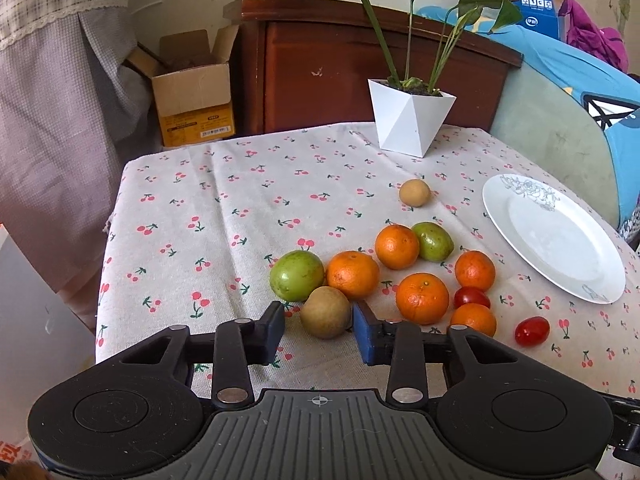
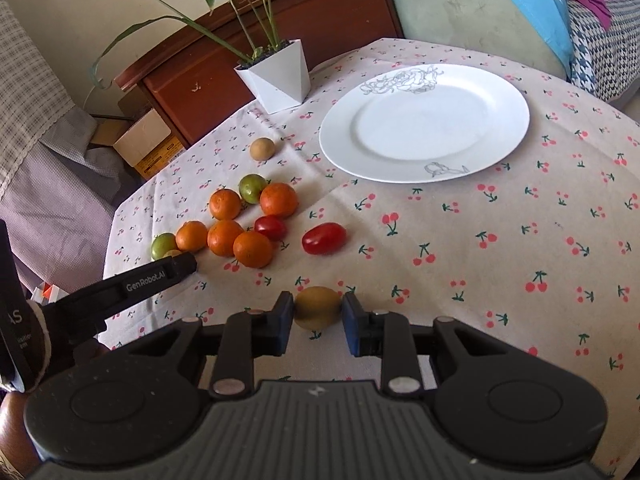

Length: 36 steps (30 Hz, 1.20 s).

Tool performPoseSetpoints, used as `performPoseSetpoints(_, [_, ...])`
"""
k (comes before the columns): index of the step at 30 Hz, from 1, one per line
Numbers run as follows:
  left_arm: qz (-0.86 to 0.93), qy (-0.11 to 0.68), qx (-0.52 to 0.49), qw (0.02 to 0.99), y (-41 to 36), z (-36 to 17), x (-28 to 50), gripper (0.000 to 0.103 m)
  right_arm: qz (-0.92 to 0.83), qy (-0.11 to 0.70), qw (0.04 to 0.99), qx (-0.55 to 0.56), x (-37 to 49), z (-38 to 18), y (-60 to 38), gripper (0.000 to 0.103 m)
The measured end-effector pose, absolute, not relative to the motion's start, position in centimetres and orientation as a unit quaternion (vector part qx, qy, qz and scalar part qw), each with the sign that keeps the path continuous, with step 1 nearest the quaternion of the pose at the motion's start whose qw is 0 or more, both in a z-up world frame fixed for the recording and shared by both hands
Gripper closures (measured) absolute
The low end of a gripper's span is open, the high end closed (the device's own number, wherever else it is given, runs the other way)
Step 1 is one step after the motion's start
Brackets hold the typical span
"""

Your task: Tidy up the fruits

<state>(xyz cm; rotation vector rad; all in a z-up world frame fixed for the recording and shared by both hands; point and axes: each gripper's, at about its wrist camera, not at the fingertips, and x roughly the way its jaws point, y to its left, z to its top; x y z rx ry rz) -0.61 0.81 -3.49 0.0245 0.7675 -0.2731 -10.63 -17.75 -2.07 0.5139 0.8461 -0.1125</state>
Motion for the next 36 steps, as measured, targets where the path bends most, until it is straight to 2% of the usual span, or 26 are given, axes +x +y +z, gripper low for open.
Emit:
performPoseSetpoints(1, [-0.137,0.373,0.011,0.917,0.8,-3.4,-0.7,0.078,-0.051,0.409,0.876,0.249,-10.6,-2.1,-17.8,0.073])
performPoseSetpoints(11, [-0.148,0.384,-0.002,0.912,0.9,-3.2,-1.3,0.078,-0.038,0.419,0.87,0.257,-10.6,-2.6,-17.6,0.072])
performPoseSetpoints(15, [-0.148,0.384,-0.005,0.911,1.0,-3.3,-1.2,0.078,-0.034,0.42,0.871,0.25,-10.5,-2.7,-17.3,0.076])
performPoseSetpoints(25, [-0.154,0.38,-0.017,0.912,1.1,-2.6,-1.6,0.079,-0.048,0.405,0.877,0.253,-10.6,-2.1,-18.0,0.076])
performPoseSetpoints(36, [-0.237,0.362,-0.009,0.901,-3.7,0.2,-1.8,0.079,-0.07,0.368,0.902,0.216,-8.2,0.2,-21.0,0.076])
